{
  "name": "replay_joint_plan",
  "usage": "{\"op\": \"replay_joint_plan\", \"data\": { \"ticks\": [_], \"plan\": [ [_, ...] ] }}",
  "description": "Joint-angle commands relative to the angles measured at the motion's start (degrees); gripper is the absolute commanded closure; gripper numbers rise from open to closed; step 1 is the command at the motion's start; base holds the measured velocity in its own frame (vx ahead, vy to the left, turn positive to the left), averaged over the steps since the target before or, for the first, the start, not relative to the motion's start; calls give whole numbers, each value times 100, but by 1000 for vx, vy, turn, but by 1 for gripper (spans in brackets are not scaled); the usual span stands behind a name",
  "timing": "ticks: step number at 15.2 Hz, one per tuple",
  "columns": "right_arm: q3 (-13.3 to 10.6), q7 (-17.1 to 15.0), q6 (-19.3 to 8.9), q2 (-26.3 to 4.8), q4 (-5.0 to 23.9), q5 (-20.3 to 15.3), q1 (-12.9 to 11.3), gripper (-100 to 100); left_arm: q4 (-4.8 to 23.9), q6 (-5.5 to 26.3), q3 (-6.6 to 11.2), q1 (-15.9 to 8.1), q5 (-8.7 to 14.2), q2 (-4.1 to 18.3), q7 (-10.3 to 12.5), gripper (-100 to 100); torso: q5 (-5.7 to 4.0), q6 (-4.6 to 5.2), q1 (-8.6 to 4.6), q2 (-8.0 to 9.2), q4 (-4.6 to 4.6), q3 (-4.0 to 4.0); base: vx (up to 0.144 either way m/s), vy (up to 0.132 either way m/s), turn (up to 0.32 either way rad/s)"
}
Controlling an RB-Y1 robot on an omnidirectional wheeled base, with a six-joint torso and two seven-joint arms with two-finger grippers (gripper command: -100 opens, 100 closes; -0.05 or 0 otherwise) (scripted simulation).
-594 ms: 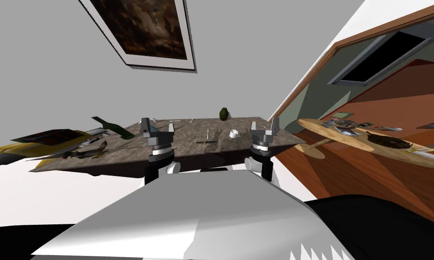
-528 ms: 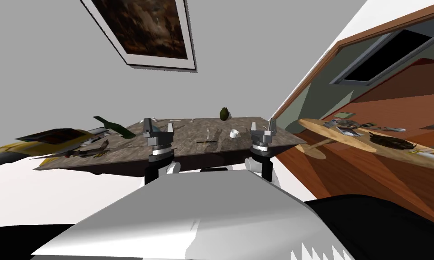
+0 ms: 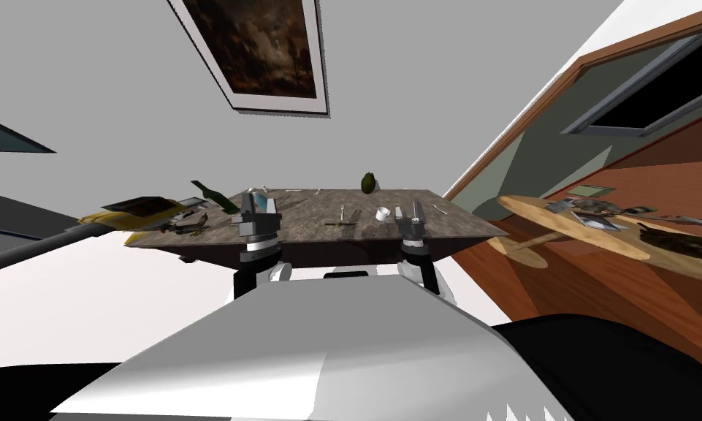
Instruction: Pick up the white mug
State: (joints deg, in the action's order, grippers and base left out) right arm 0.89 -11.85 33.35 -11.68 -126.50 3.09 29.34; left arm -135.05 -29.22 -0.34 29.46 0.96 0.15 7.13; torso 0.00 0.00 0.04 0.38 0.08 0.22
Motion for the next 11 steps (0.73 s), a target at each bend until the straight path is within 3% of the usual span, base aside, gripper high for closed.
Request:
{"op": "replay_joint_plan", "data": {
  "ticks": [1,2,3,4,5,6,8,9,10,11],
  "plan": [
    [-76,11,-25,-68,41,-35,19,-100,0,0,0,0,0,0,0,0,0,0,0,0,0,0,-46,16,-45],
    [-166,-45,-15,-333,243,-62,80,-100,0,0,0,0,0,0,0,0,0,0,-1,-8,-1,-4,-53,18,343],
    [-166,-45,-15,-333,243,-62,80,-100,0,0,0,0,0,0,0,0,0,0,-1,-10,-2,-6,-59,17,-14],
    [-262,-106,-5,-537,464,-90,145,-100,0,0,0,0,0,0,0,0,0,1,-2,-10,-2,-6,-78,17,118],
    [-262,-106,-5,-621,464,-90,145,-100,0,0,0,-1,0,0,0,0,0,-2,-2,-5,-2,-4,-78,22,144],
    [-365,-170,4,-782,695,-120,215,-100,0,0,0,0,0,0,0,0,0,-2,-2,-5,-1,-3,-80,33,206],
    [-365,-170,4,-930,702,-120,215,-100,0,0,0,-1,0,0,0,0,1,-2,2,-2,-1,-2,-70,22,110],
    [-472,-239,14,-1109,950,-150,288,-100,0,0,0,0,0,0,0,0,1,0,-1,-6,-1,-3,-65,24,152],
    [-472,-239,14,-1255,956,-150,288,-100,0,0,0,-1,0,0,0,0,0,-3,-2,-7,-2,-4,-63,25,160],
    [-582,-310,24,-1393,1165,-181,363,-100,0,0,0,0,0,0,0,0,0,-2,-2,-8,-2,-5,-65,28,226]
  ]
}}
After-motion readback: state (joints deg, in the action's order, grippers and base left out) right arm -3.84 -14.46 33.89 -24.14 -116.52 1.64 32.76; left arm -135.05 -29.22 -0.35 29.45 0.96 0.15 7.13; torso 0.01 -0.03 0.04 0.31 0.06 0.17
